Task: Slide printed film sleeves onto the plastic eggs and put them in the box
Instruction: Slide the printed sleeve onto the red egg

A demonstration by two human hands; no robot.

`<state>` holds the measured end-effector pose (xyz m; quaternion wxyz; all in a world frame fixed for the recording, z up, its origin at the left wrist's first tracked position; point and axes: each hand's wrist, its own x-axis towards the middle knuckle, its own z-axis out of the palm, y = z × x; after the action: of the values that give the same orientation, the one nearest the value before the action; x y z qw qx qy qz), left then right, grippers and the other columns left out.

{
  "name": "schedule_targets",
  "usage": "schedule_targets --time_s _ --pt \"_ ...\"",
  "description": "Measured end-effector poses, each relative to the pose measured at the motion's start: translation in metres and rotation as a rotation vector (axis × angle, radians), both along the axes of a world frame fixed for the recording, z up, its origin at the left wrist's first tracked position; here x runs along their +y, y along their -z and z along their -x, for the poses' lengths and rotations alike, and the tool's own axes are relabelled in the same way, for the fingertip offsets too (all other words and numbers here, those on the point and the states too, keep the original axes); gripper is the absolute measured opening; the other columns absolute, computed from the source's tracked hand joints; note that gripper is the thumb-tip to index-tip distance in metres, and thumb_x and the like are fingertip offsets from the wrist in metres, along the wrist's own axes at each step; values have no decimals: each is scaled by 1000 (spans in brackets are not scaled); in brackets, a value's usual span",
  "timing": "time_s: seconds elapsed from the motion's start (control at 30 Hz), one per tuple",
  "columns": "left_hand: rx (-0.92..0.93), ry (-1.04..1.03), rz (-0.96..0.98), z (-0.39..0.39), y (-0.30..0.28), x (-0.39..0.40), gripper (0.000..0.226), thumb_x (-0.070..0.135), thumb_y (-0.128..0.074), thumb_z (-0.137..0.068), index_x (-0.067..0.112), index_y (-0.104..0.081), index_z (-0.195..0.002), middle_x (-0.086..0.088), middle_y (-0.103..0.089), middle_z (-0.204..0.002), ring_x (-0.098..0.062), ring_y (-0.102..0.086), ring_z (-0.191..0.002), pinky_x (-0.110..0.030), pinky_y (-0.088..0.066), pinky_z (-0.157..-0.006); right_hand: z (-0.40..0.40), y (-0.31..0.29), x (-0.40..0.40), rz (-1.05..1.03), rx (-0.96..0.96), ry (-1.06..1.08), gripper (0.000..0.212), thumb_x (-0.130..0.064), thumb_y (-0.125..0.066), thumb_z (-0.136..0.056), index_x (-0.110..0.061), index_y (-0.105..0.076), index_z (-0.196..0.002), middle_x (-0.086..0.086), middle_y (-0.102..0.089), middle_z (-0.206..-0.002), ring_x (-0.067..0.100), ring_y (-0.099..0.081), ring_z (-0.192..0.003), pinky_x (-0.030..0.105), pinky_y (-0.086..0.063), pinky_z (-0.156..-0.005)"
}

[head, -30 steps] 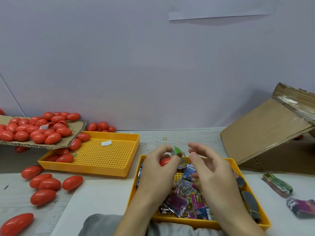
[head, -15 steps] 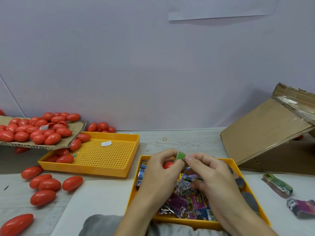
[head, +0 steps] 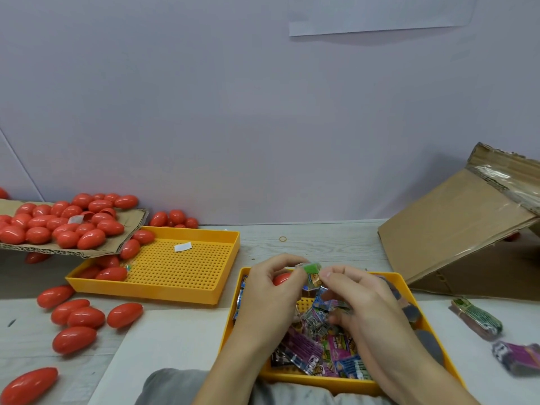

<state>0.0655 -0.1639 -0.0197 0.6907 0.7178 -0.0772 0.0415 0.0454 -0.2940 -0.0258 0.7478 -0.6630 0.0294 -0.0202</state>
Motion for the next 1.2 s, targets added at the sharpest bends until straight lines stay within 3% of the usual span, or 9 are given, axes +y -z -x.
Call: schedule_targets --time_s 0.17,0.33,0.47,0.57,0.7,0.87,0.93,1.07,1.2 --pt "34 74 -93 0 3 0 27 14 -69 -88 23 -67 -63 14 -51 -47 0 -43 -41 -11 -33 -43 1 -2 -2 1 -107 135 12 -21 -69 -86 -20 -75 -76 -9 -61 -63 1 -51 -55 18 -43 -49" --pt "72 96 -72 -1 3 1 27 15 -68 -87 26 -69 -63 14 -49 -46 0 -43 -41 -12 -34 -42 2 -6 -2 -54 -173 120 16 -13 -69 -86 -19 -75 -72 -8 -63 -61 -2 -53 -51 11 -41 -46" --pt "67 34 17 -2 4 2 24 16 -66 -88 25 -70 -67 13 -51 -50 -1 -43 -42 -13 -35 -40 0 -3 0 -59 -146 75 6 -22 -72 -83 -21 -77 -79 -7 -65 -62 -1 -56 -53 13 -43 -49" --pt "68 5 76 -4 6 2 20 16 -65 -90 21 -70 -72 12 -50 -50 -2 -42 -40 -15 -34 -38 -1 0 3 -67 -115 37 26 -37 -75 -65 -19 -78 -84 -6 -71 -67 0 -63 -59 13 -46 -51" --pt "53 9 73 -5 9 3 18 16 -64 -91 20 -71 -74 11 -49 -51 -5 -40 -41 -18 -34 -39 1 -3 4 -52 -137 28 21 -37 -73 -64 -36 -78 -84 -5 -75 -74 -1 -66 -62 10 -47 -54" --pt "58 108 91 -7 10 2 20 35 -72 -89 26 -72 -70 13 -49 -52 -3 -42 -41 -20 -36 -42 -1 -4 1 -103 -150 135 31 -37 -71 -68 -16 -78 -90 -7 -70 -66 0 -55 -51 14 -43 -48" --pt "96 150 167 -9 10 1 17 40 -71 -81 24 -71 -76 5 -48 -58 -6 -37 -44 -20 -32 -41 -3 -3 -1 -148 -140 206 32 -34 -70 -71 -13 -75 -95 -6 -67 -62 2 -51 -52 16 -41 -46" --pt "229 82 415 -14 15 -1 13 18 -54 -93 12 -64 -99 -6 -60 -72 -13 -48 -52 -26 -36 -42 -6 -1 -6 -172 -159 320 4 -20 -68 -85 -18 -72 -87 -5 -63 -55 2 -50 -49 15 -42 -44" --pt "170 38 280 -14 18 0 17 4 -55 -97 14 -67 -103 -7 -66 -87 -14 -62 -64 -27 -49 -56 -9 5 -5 -114 -139 329 11 -22 -70 -85 -17 -72 -95 -8 -67 -61 1 -57 -54 23 -45 -59"
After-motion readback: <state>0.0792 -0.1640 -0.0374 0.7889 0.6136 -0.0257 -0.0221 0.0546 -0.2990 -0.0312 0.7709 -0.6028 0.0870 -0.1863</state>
